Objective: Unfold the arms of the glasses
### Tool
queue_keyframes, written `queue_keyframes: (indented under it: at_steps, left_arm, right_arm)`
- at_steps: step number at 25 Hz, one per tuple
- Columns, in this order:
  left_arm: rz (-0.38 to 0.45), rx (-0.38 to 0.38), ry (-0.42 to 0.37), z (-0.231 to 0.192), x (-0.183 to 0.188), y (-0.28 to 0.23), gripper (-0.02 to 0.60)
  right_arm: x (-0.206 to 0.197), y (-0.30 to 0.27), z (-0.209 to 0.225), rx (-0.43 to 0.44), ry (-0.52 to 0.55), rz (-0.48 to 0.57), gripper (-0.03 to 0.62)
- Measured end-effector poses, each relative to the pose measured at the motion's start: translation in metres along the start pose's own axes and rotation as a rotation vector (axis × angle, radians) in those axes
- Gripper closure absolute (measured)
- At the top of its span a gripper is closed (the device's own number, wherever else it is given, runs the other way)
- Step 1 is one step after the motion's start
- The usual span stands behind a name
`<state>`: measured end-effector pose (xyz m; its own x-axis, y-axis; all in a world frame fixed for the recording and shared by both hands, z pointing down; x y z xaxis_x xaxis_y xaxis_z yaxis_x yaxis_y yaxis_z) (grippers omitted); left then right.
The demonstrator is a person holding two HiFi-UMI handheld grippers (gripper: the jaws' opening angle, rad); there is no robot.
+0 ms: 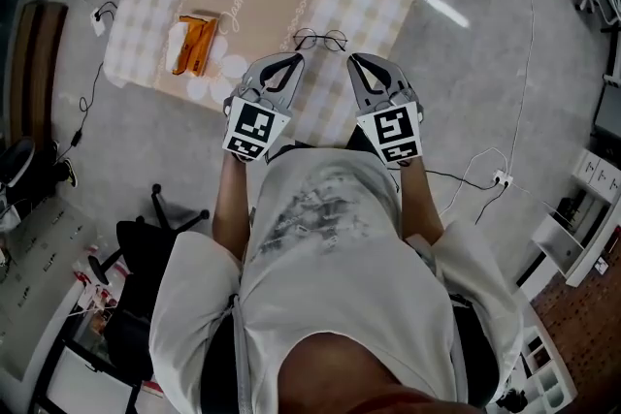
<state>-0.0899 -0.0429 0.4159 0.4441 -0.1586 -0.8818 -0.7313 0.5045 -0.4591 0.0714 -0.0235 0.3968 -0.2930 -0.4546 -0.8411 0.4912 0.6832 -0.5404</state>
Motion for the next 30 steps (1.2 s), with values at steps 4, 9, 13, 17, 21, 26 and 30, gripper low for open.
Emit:
queue_keyframes:
  at_steps: [4,9,13,17,21,26,30]
  left_arm:
    - [-0.038,-0.015,0.006,0.0,-0.008,-0.015,0.571]
    - [-0.083,-0.023,0.02,-0.002,-0.019,-0.028,0.565]
    - [-0.105,-0.027,0.025,-0.005,-0.024,-0.038,0.561]
    - [-0.136,-0.037,0.036,-0.005,-0.033,-0.045,0.557]
    - [-0.166,-0.059,0.028,-0.006,-0.039,-0.055,0.552]
    - [-0.195,-0.095,-0.006,-0.01,-0.047,-0.069,0.545]
    - [-0.216,-0.124,-0.015,-0.013,-0.053,-0.078,0.535]
  right_arm:
    - [-0.007,-0.008,0.01,0.008,0.002,-0.025,0.576]
    - [-0.015,-0.017,0.019,0.019,-0.013,-0.051,0.576]
    - [-0.021,-0.024,0.025,0.03,-0.019,-0.069,0.576]
    - [-0.024,-0.03,0.028,0.039,-0.026,-0.083,0.576]
    - [-0.027,-0.036,0.033,0.04,-0.01,-0.109,0.576]
    - [-0.033,-0.044,0.035,0.042,-0.02,-0.129,0.576]
    - [-0.04,-0.048,0.036,0.041,-0.036,-0.149,0.576]
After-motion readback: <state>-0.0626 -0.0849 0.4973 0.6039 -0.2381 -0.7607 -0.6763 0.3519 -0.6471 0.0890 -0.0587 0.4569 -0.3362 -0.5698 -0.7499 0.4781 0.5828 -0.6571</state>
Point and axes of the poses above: the fingertips, and each gripper's own axes: y backward along the fingers, z to its right, x out of its top, the point moved 7 cm from there along y, backward along the fingers, and after that the axes turned 6 degrees about -y, right-handed, at the moved point
